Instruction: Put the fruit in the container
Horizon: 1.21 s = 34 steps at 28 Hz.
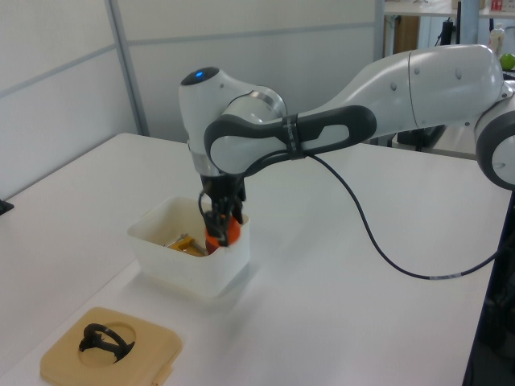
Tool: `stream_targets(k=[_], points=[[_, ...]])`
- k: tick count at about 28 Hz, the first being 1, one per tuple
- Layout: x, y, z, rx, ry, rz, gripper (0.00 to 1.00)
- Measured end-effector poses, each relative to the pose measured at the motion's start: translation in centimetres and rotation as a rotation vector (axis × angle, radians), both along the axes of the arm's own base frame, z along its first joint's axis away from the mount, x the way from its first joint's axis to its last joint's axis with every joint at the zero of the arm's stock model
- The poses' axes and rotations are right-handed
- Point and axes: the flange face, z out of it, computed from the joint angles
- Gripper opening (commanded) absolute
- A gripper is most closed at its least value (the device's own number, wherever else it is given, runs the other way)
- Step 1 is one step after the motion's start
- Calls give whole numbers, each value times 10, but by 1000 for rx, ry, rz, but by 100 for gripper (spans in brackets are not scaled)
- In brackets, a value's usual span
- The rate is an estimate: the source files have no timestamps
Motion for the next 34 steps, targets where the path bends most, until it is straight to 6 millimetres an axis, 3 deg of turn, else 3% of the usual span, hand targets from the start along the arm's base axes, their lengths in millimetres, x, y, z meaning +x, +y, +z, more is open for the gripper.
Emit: stream_targets(k=[2,3,6,7,15,20,29,34], points=[[10,-7,4,21,-75,-49,14],[13,-9,4,28,-98,-65,29],[20,-12,1,44,-145,-99,91],[22,-12,-1,47,-150,-104,100],[24,-14,-13,45,-136,-115,100],[12,-25,-23,10,-6,-104,100],[-20,-72,11,-30,147,-22,100],[-22,-84,11,-30,152,-26,100]])
